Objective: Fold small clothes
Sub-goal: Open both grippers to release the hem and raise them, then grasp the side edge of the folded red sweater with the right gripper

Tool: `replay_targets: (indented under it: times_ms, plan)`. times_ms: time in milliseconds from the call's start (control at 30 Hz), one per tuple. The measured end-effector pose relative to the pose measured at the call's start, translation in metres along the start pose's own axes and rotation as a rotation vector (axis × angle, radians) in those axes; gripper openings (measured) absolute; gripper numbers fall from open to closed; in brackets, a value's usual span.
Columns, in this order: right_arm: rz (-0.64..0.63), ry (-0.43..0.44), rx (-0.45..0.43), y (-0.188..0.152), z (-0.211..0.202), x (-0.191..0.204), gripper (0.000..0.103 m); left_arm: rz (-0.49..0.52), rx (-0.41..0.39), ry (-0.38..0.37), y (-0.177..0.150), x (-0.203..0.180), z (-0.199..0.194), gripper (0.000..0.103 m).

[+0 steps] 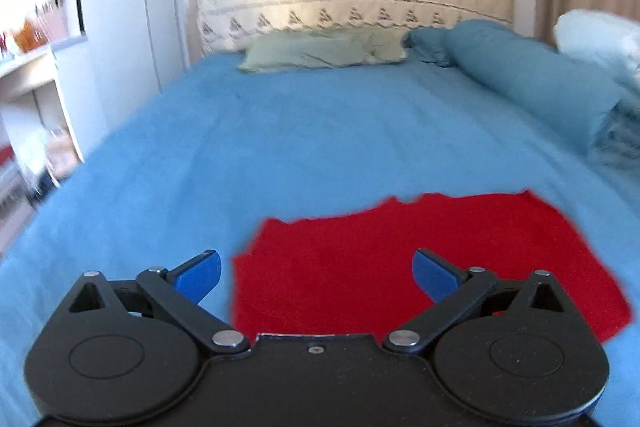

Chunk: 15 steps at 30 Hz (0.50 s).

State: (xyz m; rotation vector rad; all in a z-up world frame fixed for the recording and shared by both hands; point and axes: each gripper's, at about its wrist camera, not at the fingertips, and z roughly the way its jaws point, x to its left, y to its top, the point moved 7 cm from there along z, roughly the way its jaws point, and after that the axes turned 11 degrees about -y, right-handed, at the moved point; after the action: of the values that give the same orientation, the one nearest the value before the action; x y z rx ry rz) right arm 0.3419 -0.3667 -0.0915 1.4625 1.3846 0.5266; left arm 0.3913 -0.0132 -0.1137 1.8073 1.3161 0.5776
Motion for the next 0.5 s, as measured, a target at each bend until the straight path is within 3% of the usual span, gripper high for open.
replay_targets:
  times_ms: [100, 267, 500]
  plan:
    - [0.059, 0.031, 0.089, -0.015, -0.017, -0.001, 0.103, -0.026, 0.069, -0.043, -0.016, -0.019, 0.008, 0.103]
    - [0.159, 0.037, 0.287, -0.089, -0.024, 0.018, 0.103, -0.008, 0.157, -0.064, -0.051, -0.047, 0.034, 0.103]
    - [0.381, 0.095, 0.405, -0.153, -0.01, 0.035, 0.103, 0.029, 0.201, -0.073, -0.066, -0.062, 0.053, 0.103]
